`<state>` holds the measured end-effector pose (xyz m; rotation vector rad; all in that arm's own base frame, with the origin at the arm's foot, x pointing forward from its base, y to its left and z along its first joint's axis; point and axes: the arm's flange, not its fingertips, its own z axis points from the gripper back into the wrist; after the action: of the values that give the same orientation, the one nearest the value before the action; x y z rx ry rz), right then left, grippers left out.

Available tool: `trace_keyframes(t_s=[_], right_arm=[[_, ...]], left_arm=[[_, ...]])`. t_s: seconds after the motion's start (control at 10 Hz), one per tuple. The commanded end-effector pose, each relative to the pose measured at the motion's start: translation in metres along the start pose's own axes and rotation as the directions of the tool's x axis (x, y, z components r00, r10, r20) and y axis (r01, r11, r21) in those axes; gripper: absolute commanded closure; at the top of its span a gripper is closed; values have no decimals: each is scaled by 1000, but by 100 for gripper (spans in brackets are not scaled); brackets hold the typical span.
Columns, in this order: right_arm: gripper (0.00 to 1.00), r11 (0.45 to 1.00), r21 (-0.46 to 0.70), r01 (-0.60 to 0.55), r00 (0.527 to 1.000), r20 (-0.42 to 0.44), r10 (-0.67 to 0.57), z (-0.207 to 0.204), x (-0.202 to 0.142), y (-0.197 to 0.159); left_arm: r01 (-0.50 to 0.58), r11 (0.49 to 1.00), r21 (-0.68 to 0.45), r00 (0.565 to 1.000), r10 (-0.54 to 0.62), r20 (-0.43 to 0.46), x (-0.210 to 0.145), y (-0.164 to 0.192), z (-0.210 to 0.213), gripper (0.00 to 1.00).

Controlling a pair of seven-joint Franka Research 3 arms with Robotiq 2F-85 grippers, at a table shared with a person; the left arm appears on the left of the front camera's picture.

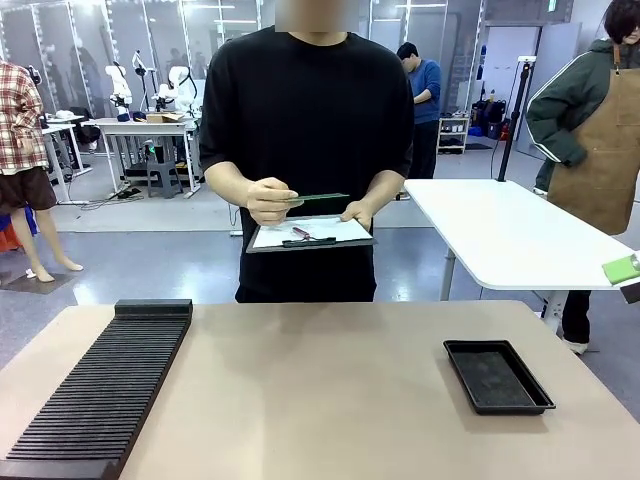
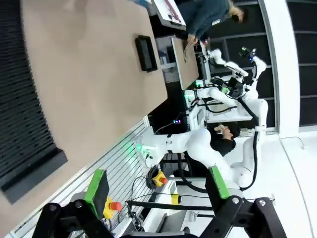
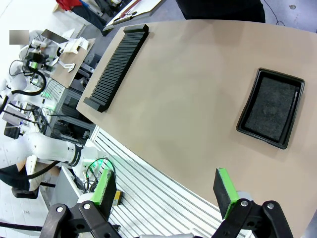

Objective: Inspect the PCB.
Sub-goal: Pick up the Blank PCB that the human is holding.

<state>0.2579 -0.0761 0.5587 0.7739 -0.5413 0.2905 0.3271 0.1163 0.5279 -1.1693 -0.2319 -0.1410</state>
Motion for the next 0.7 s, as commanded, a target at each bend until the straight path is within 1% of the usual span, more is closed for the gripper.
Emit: trace_keyframes(t_s=[0.0,0.1,0.2,0.3,0.4,0.5,0.6], right_arm=[[0,1000,8,-3,1000,1,3,0,0,1],[0,1000,8,-3,1000,1,3,0,0,1],[0,1000,8,-3,1000,1,3,0,0,1],[0,1000,8,-3,1000,1,3,0,0,1],[0,1000,8,-3,1000,1,3,0,0,1],[0,1000,8,-3,1000,1,3,0,0,1],[0,1000,8,-3,1000,1,3,0,0,1]], left_arm=[[5,1000,-2,999,-5,37,-30,4,7,0],[6,1000,-2,998,-6,60,-42,6,14,0],[3,1000,16,998,-4,66,-60,-1,22,0],[15,999,29,997,-17,75,-63,-2,24,0],[4,999,46,995,-8,96,-68,-1,27,0],[16,1000,14,995,-17,101,-65,0,25,0],[-2,1000,26,995,-1,96,-59,0,28,0]])
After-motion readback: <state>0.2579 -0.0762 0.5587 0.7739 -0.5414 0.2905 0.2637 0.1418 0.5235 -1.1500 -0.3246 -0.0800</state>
